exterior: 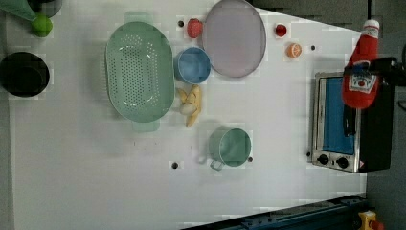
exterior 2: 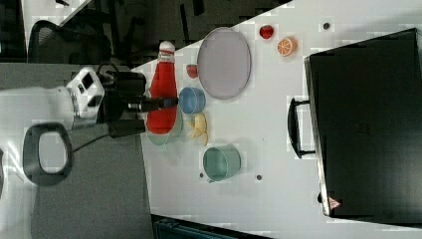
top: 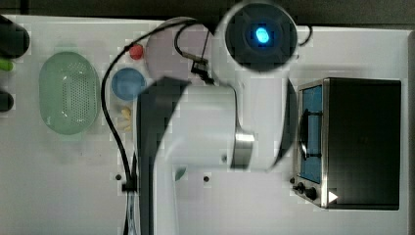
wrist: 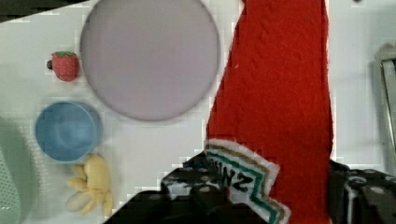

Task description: Pick ketchup from plate and place it on table.

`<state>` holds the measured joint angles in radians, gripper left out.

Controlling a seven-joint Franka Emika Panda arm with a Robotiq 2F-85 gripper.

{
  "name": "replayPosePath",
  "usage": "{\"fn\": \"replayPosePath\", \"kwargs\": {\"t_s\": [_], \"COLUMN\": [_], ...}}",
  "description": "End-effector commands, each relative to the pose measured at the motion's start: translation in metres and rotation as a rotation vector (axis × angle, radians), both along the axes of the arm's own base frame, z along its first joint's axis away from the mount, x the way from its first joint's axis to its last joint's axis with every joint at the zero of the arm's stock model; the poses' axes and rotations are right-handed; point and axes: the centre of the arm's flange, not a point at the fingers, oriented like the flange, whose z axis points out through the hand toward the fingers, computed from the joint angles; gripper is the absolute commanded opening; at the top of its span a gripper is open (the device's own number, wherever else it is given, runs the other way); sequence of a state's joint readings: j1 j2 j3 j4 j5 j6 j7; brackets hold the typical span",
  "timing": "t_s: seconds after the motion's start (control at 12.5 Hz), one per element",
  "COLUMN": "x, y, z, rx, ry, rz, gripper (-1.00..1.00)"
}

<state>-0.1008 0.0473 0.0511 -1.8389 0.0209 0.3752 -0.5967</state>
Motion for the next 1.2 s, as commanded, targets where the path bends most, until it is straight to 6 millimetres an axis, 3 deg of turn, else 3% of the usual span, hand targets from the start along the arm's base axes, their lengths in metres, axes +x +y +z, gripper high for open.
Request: {"fn": "replayPosePath", "kwargs": {"t_s": [0.08, 0.56, 0.8, 1.04, 1.12, 1.2], "x": [-0.028, -0.077, -0.082, -0.077, -0.075, -0.075], "y": [-0.013, -0.008, -0.007, -0.006, -0.006, -0.005], "z": [-0.117, -0.230, -0.278, -0.295, -0.294, -0.293], "rx": [0.013, 0.007, 0.009, 0.009, 0.008, 0.008], "ry": [0.149, 0.108, 0.146, 0.100, 0.080, 0.079], "rz": [-0.106, -0.114, -0.113, -0.112, -0.113, -0.111], "gripper": [0.17, 0.17, 0.17, 0.17, 0.25, 0.46]}}
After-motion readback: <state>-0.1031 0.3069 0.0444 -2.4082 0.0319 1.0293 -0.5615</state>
